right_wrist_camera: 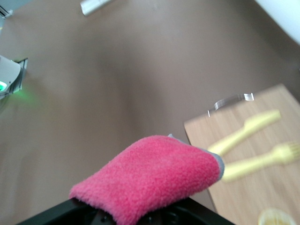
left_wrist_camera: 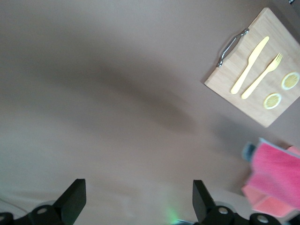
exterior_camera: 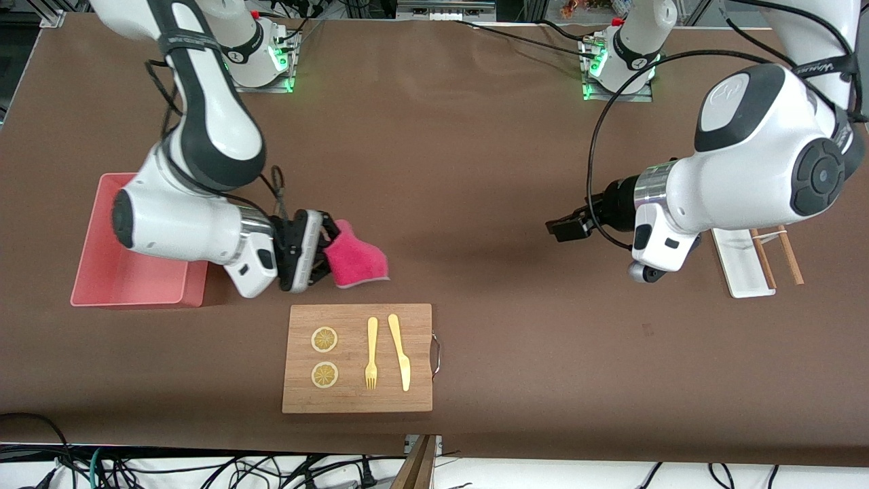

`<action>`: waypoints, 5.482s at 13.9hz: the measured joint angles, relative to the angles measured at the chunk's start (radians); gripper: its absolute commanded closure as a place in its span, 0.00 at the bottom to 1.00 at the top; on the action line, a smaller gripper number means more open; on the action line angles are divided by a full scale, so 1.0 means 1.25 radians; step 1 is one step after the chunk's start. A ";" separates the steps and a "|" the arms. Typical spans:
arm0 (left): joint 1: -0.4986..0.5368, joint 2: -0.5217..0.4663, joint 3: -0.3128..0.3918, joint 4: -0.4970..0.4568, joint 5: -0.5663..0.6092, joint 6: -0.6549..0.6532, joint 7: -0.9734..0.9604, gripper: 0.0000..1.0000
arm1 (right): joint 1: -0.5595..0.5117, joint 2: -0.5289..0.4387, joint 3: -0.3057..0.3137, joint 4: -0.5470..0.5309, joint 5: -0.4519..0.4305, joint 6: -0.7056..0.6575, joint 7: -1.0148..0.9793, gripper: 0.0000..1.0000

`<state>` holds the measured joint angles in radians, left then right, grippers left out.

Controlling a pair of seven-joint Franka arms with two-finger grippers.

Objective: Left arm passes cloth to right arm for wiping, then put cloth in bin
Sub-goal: 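Open the left gripper and withdraw it while the right gripper pulls the cloth, then wipe the table with the cloth using the right gripper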

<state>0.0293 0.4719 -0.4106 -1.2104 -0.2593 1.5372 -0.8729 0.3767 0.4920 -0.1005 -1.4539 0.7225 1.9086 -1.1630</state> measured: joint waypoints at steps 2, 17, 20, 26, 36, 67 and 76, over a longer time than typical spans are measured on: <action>0.019 -0.008 0.000 0.000 0.070 -0.038 0.128 0.00 | -0.021 -0.066 -0.004 -0.052 -0.078 -0.035 0.104 1.00; -0.054 -0.270 0.321 -0.311 0.278 0.120 0.960 0.00 | -0.072 -0.289 0.010 -0.241 -0.499 -0.191 0.927 1.00; -0.059 -0.274 0.331 -0.315 0.278 0.121 0.979 0.00 | -0.090 -0.312 0.010 -0.306 -0.507 -0.138 0.953 1.00; -0.089 -0.227 0.332 -0.219 0.278 0.021 0.974 0.00 | -0.127 -0.204 0.008 -0.374 -0.547 0.047 1.002 1.00; -0.085 -0.211 0.343 -0.202 0.278 0.007 0.975 0.00 | -0.109 -0.002 0.029 -0.348 -0.561 0.215 1.087 1.00; -0.085 -0.211 0.343 -0.196 0.278 -0.004 0.975 0.00 | -0.082 0.084 -0.008 -0.190 -0.424 0.104 1.013 1.00; -0.085 -0.211 0.343 -0.195 0.278 -0.004 0.975 0.00 | -0.157 0.041 -0.040 -0.142 -0.478 -0.015 0.830 1.00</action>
<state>-0.0773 0.2078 0.0183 -1.4547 0.0879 1.5326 0.3462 0.1801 0.5435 -0.1499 -1.6319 0.1247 1.8895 -0.1258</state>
